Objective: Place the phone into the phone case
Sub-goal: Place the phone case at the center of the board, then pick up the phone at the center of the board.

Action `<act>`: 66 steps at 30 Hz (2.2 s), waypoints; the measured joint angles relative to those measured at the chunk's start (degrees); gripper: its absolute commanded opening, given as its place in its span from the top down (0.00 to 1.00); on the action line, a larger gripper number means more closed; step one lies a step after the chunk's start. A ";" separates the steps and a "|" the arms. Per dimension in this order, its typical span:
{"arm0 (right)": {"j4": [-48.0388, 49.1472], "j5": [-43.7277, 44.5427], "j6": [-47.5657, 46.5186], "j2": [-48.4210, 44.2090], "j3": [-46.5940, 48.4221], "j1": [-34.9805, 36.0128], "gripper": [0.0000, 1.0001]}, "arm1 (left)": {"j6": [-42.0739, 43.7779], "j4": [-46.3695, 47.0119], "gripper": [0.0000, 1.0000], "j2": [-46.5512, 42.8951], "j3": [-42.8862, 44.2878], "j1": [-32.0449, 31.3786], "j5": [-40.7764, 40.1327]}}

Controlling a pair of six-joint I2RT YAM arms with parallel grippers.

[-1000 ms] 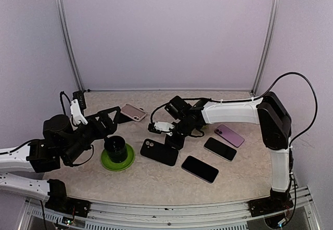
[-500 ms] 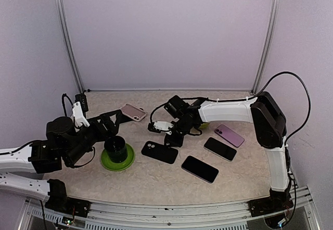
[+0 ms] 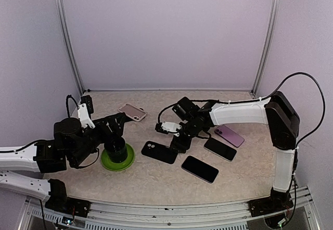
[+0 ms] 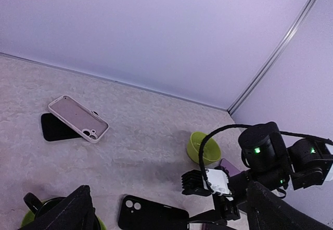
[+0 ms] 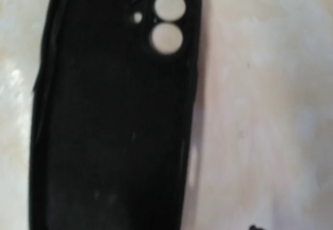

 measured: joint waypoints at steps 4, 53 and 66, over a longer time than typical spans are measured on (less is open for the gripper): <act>2.75 0.81 2.97 -5.66 -6.29 0.00 0.20 | 0.15 0.00 0.01 1.86 0.00 0.00 -0.59; 19.91 4.07 22.80 -20.76 -37.46 2.95 0.03 | -1.77 9.31 0.01 19.39 0.57 1.16 9.05; 21.46 5.40 22.56 -19.52 -37.05 4.15 0.16 | -2.05 8.90 0.01 20.48 0.94 1.42 7.74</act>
